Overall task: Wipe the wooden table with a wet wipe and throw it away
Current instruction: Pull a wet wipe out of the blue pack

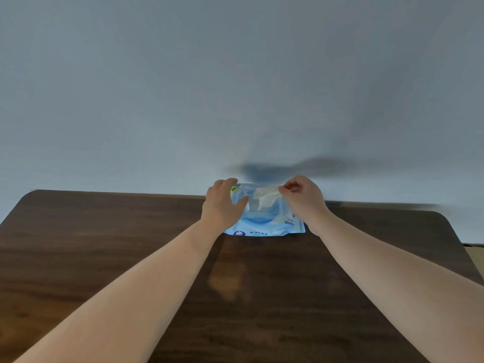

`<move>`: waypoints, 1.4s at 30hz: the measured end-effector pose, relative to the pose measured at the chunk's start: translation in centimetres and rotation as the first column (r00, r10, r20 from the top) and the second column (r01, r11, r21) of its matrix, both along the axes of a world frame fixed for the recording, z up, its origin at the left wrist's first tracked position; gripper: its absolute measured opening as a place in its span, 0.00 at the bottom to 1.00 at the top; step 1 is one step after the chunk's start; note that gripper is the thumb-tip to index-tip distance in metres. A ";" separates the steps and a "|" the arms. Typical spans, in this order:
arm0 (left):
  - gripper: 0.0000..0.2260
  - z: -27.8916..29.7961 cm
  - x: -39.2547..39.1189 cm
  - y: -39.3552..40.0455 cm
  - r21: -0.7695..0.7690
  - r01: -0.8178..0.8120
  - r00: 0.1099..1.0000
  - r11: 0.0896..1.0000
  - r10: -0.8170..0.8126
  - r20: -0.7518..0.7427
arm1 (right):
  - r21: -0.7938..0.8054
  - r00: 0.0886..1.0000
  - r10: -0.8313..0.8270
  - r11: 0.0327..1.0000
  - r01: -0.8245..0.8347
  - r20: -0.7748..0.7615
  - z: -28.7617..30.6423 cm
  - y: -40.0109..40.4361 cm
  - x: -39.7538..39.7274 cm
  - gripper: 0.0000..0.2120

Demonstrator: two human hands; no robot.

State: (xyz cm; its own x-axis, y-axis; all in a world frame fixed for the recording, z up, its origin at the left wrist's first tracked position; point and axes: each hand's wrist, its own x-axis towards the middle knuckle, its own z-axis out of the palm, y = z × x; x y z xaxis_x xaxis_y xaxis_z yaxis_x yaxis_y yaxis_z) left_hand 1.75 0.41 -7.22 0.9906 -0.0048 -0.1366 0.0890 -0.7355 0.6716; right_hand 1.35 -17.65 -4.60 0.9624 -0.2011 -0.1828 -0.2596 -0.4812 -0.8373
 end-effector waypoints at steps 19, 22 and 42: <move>0.11 5.8 -4.0 -0.4 -0.739 -0.247 0.959 0.627 0.047 -0.280 | 0.273 0.995 -0.003 0.961 0.030 -0.099 3.9 0.7 -4.6 0.05; 0.11 6.4 -4.4 -0.1 -0.764 -0.259 0.955 0.591 0.036 -0.296 | 0.316 0.995 -0.025 0.947 0.054 -0.096 4.4 1.0 -5.1 0.05; 0.14 7.4 -6.6 2.7 -0.575 -0.061 0.970 0.816 -0.087 -0.227 | 0.324 0.964 0.104 0.946 -0.020 -0.244 5.4 2.9 -6.9 0.12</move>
State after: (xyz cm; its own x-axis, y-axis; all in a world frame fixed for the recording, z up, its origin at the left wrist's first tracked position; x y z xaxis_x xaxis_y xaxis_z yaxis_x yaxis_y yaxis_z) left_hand -4.83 3.08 0.22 0.9293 -0.1679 -0.3290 0.2891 -0.2241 0.9307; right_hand -5.58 -14.74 0.81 0.8836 -0.0337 -0.4671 -0.4621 -0.2251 -0.8578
